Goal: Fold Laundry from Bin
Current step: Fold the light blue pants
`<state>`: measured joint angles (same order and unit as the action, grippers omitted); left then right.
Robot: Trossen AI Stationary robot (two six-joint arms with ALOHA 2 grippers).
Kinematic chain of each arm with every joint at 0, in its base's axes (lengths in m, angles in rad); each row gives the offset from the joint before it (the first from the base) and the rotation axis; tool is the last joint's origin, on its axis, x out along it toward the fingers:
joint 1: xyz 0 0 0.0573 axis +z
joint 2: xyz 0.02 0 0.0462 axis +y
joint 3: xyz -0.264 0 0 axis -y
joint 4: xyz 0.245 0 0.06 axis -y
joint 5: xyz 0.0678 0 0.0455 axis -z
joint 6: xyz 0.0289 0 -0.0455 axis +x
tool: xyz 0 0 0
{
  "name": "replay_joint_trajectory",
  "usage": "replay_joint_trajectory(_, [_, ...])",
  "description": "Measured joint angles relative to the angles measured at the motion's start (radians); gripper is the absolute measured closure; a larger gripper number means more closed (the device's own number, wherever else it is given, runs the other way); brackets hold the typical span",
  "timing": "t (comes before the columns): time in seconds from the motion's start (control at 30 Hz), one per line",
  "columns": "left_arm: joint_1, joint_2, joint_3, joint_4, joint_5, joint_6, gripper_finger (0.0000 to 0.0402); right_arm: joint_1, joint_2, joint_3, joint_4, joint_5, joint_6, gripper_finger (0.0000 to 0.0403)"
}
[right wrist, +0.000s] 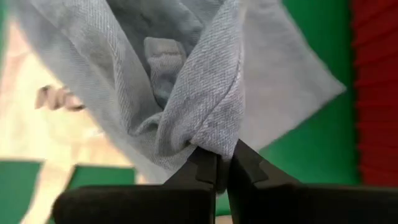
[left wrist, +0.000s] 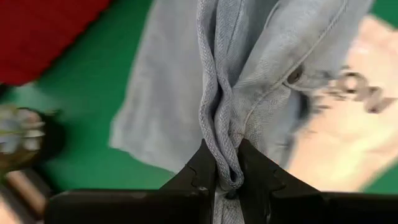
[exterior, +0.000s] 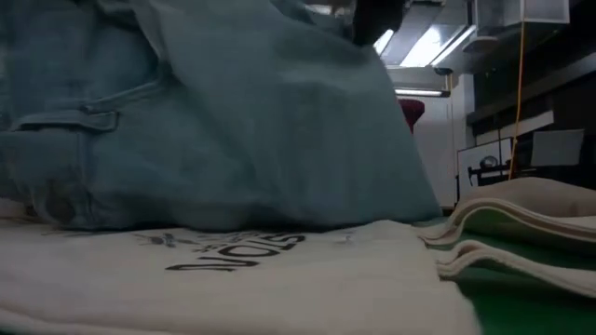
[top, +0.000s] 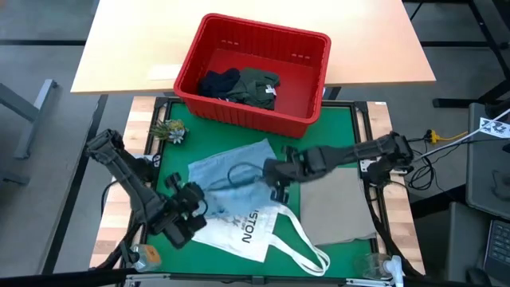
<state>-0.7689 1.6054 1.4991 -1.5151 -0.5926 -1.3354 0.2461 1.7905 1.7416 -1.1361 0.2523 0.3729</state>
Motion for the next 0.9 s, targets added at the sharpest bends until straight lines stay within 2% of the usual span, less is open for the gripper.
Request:
replay_joint_trajectory(0.27, [0.143,0.000,-0.040,-0.051,-0.033,0.085,0.0366,-0.191,0.004,-0.030,0.002,-0.008,-0.127,0.0391])
replay_joint_trajectory(0.47, [0.259,0.002,-0.145,-0.048,-0.056,0.092,0.0366,-0.295,0.006,-0.105,0.112,-0.009,-0.243,0.0391])
replay_joint_trajectory(0.9, [0.460,0.002,-0.383,0.169,-0.133,0.222,0.0366,-0.438,0.009,-0.252,0.364,0.006,-0.423,0.0391])
